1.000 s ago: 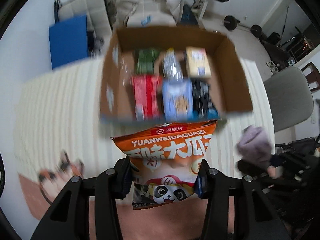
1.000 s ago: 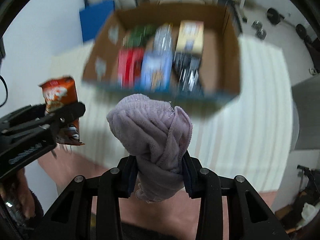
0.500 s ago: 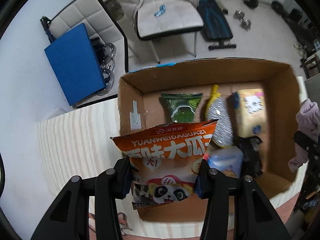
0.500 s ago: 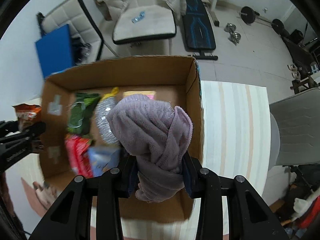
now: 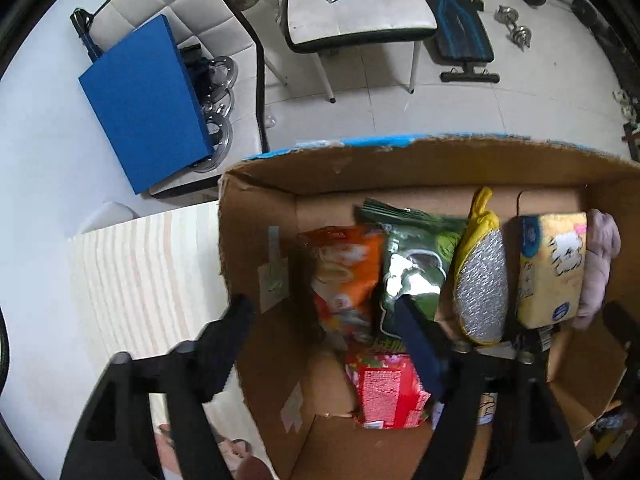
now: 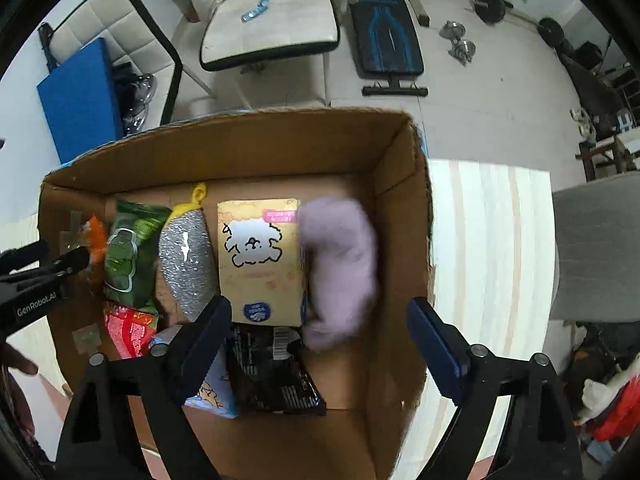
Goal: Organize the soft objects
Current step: 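Drop the orange bag and lilac towel into the box, open both tools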
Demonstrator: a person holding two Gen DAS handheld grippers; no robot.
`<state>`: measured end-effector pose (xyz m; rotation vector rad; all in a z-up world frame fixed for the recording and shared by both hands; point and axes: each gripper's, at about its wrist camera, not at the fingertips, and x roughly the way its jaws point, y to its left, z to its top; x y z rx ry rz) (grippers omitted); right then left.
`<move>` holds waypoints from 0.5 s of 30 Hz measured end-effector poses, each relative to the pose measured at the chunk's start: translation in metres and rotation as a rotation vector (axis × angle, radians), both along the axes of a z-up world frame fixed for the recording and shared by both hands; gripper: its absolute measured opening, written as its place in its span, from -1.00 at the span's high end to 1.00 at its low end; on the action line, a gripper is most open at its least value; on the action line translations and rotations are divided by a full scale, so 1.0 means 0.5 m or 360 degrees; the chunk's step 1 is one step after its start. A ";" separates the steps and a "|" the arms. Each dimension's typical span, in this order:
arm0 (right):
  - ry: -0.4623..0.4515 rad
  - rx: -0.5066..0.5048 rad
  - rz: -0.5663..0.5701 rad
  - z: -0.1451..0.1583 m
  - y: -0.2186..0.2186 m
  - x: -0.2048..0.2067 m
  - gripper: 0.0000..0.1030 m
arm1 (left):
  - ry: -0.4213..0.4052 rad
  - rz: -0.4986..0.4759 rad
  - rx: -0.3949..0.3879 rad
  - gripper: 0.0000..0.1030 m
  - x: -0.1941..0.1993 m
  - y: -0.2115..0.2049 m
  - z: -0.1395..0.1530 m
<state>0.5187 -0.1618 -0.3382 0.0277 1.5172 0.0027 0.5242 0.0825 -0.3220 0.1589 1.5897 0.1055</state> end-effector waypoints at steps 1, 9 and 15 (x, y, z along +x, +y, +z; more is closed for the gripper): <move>-0.0004 -0.0018 0.0008 0.002 0.004 -0.002 -0.81 | 0.0000 0.0005 -0.0011 -0.44 -0.002 0.000 0.002; -0.0004 -0.0052 0.0024 0.016 0.006 -0.016 -1.00 | -0.0044 0.0008 -0.0044 -0.82 -0.013 -0.004 0.018; -0.0002 -0.0069 0.0028 0.013 0.002 -0.044 -1.00 | -0.0073 0.0027 -0.0131 -0.82 -0.047 -0.014 0.036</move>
